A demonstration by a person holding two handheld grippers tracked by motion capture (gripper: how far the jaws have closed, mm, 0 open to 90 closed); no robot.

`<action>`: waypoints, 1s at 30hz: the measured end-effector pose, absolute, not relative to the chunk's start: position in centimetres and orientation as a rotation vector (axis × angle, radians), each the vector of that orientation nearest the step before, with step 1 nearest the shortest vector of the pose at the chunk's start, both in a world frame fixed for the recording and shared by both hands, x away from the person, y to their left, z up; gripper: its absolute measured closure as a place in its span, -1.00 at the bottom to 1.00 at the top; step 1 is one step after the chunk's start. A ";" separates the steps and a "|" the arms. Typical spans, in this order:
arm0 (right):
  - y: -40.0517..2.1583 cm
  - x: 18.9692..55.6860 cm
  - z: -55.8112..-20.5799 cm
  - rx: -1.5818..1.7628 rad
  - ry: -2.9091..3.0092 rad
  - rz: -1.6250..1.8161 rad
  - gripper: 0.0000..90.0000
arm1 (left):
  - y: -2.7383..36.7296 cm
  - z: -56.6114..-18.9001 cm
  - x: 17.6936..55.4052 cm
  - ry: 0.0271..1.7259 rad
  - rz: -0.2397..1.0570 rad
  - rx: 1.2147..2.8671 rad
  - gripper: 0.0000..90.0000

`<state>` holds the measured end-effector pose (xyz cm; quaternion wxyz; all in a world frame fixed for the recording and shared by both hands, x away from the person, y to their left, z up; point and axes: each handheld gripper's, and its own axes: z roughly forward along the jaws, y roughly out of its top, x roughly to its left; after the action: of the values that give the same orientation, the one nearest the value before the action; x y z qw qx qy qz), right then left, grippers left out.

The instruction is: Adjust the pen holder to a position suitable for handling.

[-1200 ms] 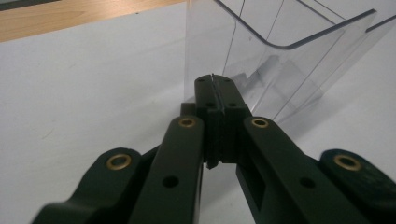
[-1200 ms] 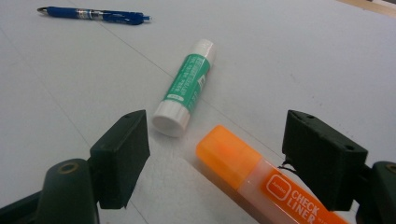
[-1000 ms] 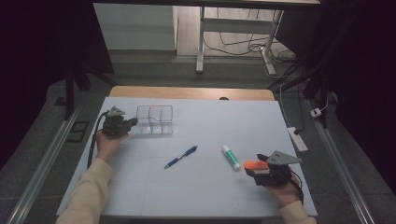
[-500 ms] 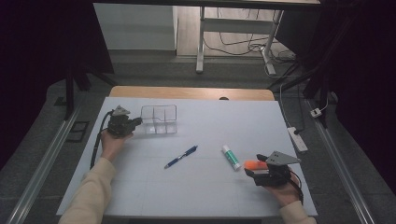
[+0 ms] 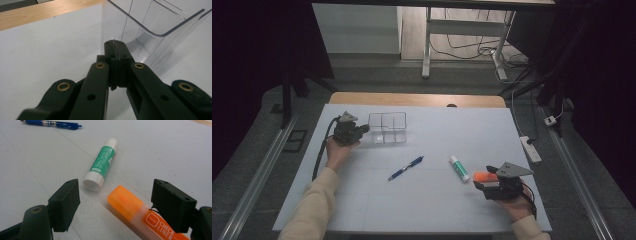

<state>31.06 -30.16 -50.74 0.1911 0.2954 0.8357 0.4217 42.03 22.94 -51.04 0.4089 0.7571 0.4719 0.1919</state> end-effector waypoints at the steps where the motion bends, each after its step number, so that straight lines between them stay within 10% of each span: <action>1: -30.2 31.1 -50.7 0.830 2.347 1.184 -0.49 | 22.9 -51.0 42.1 1.190 0.483 1.908 0.97; 30: -30.2 31.0 -50.8 0.836 2.348 1.183 -0.49 | 19.8 -50.8 43.4 1.147 0.487 1.926 0.97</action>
<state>31.03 -30.21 -50.78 0.1901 0.2973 0.8356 0.4210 43.40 19.81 -50.81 0.4112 0.7655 0.4556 0.1935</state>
